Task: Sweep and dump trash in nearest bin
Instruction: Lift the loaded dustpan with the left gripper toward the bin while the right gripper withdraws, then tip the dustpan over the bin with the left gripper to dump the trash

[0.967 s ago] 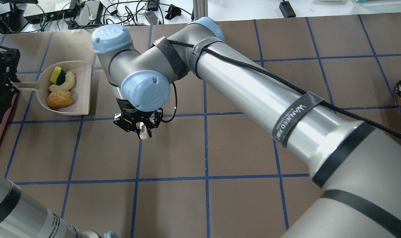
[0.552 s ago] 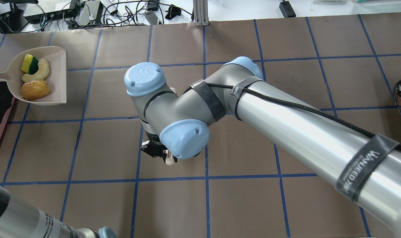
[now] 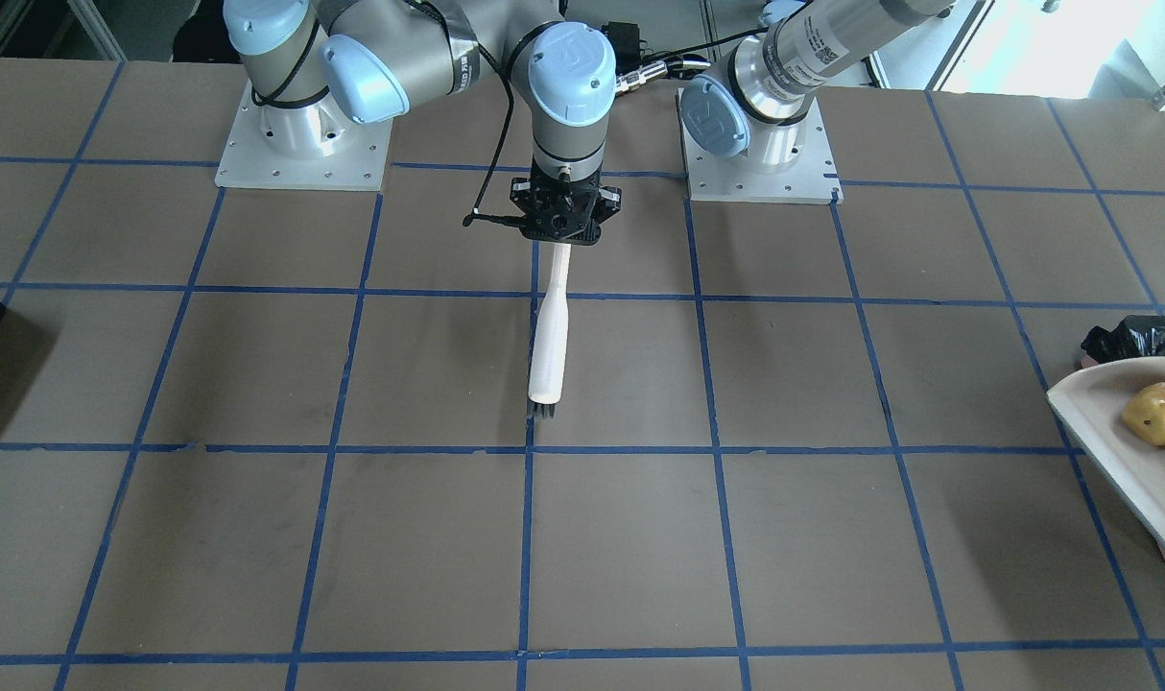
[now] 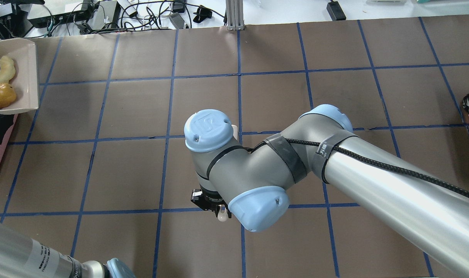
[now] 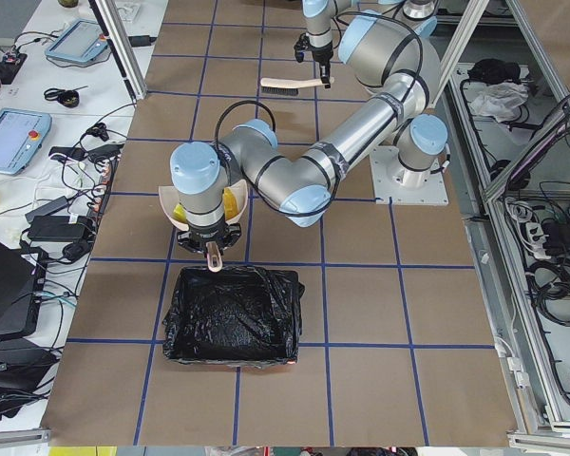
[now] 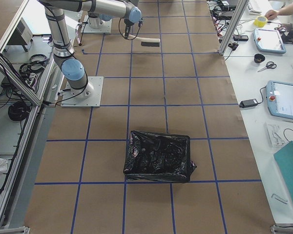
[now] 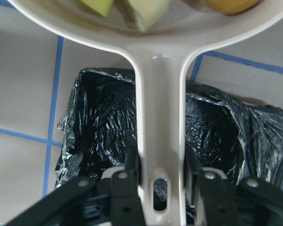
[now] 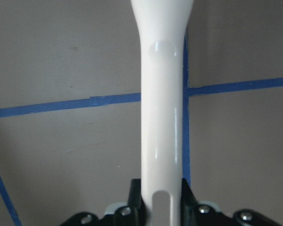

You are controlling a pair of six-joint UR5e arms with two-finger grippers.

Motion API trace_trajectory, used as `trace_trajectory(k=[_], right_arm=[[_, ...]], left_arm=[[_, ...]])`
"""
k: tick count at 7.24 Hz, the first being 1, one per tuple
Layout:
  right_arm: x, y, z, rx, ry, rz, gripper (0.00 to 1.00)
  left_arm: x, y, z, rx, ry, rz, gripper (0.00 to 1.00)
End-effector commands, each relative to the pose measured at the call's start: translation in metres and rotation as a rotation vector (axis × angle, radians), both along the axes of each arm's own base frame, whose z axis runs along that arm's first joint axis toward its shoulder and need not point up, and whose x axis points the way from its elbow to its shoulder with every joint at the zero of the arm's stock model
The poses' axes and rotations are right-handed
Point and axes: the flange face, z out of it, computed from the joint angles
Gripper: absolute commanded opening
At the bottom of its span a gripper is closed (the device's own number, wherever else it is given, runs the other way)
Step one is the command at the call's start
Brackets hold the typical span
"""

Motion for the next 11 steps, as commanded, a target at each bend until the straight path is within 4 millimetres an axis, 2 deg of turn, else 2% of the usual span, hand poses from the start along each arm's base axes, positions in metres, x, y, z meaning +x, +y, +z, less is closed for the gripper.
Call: trace_trajectory(k=[1,2,4,6,7,8,10,11], right_arm=[[-0.017,0.013,-0.029,0.008,-0.009,-0.004,0.00],[-0.018,0.016,-0.027,0.007,-0.012,-0.007,0.00],[-0.018,0.018,-0.024,0.012,-0.027,-0.012,0.00],[-0.019,0.022,-0.030,0.032,-0.017,-0.056,0.00],[-0.019,0.022,-0.030,0.032,-0.019,-0.055,0.00],[-0.019,0.022,-0.030,0.033,-0.020,-0.050,0.00],[-0.019,0.022,-0.034,0.040,-0.013,-0.050,0.00],[-0.020,0.023,-0.035,0.042,-0.011,-0.050,0.00]], left_arm=[[0.055,0.025,0.013,-0.024,-0.029,0.049,0.00],[0.079,0.038,0.010,-0.030,-0.027,0.084,0.00],[0.097,0.047,0.023,-0.046,-0.052,0.085,0.00],[0.118,0.061,0.020,-0.044,-0.063,0.113,0.00],[0.140,0.070,0.007,-0.051,-0.079,0.138,0.00],[0.162,0.081,0.009,-0.086,-0.143,0.119,0.00],[0.185,0.076,-0.003,-0.126,-0.241,0.058,0.00],[0.192,0.073,0.009,-0.144,-0.308,0.017,0.00]])
